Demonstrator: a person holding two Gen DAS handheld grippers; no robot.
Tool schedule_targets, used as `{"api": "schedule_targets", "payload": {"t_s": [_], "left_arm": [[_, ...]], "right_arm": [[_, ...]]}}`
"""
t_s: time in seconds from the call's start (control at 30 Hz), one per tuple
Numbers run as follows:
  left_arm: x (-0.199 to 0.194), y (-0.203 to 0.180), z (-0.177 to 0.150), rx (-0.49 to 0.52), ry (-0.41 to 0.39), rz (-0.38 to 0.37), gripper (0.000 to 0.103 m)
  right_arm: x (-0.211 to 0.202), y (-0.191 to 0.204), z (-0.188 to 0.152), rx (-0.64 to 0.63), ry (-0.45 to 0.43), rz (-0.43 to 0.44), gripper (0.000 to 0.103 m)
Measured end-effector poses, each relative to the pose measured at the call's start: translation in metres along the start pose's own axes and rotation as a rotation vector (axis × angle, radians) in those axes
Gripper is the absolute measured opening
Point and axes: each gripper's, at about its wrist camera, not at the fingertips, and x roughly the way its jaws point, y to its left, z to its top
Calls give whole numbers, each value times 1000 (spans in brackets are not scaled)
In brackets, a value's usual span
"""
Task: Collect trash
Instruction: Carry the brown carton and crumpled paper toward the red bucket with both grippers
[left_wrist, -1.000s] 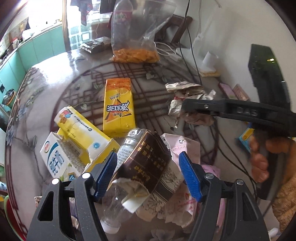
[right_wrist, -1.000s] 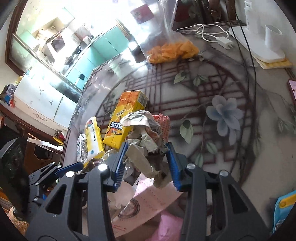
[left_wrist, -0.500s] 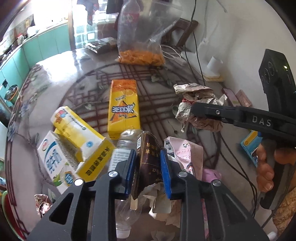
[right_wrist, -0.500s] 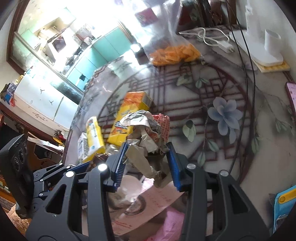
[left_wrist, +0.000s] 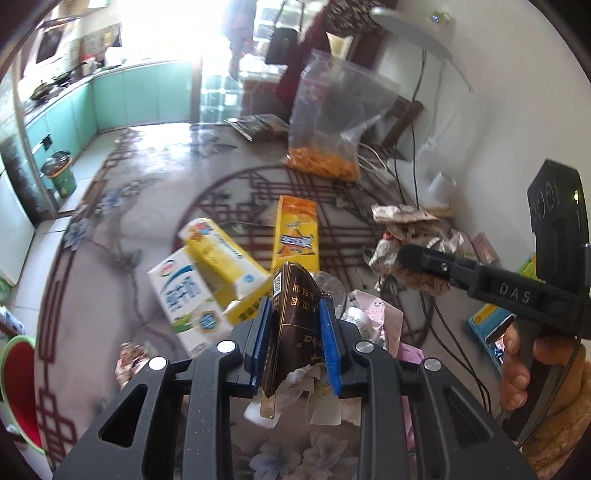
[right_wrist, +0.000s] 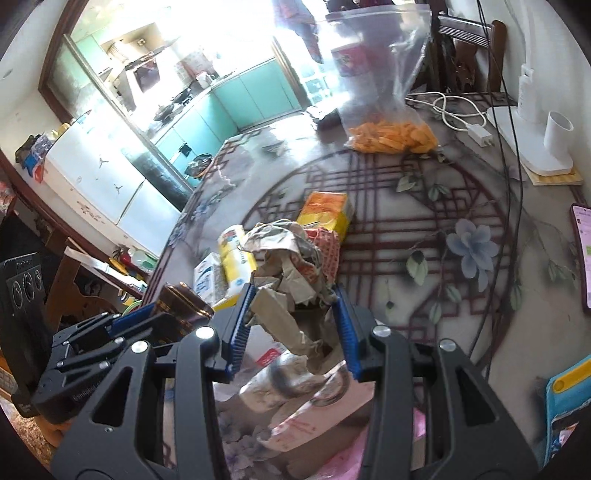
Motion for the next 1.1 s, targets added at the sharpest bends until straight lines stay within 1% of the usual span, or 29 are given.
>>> {"api": "schedule_targets", "payload": {"t_s": [0.2, 0.33, 0.57, 0.77, 0.87, 1.1], "left_arm": [[-33, 22, -13, -52, -41, 43, 24], [-56, 43, -22, -94, -68, 85, 24], [-96, 95, -41, -197, -125, 173, 24], [-121, 139, -62, -272, -150, 221, 24], [-133, 164, -75, -303, -156, 235, 24], [-153, 214, -89, -340, -165, 251, 24]], "right_arm": [[-8, 32, -7, -29, -17, 36, 42], [-11, 62, -10, -81, -31, 60, 42], [-7, 116, -20, -165, -21, 103, 42], [6, 169, -29, -237, 2, 128, 42], [14, 196, -36, -271, 13, 130, 42], [32, 257, -48, -345, 26, 119, 42]]}}
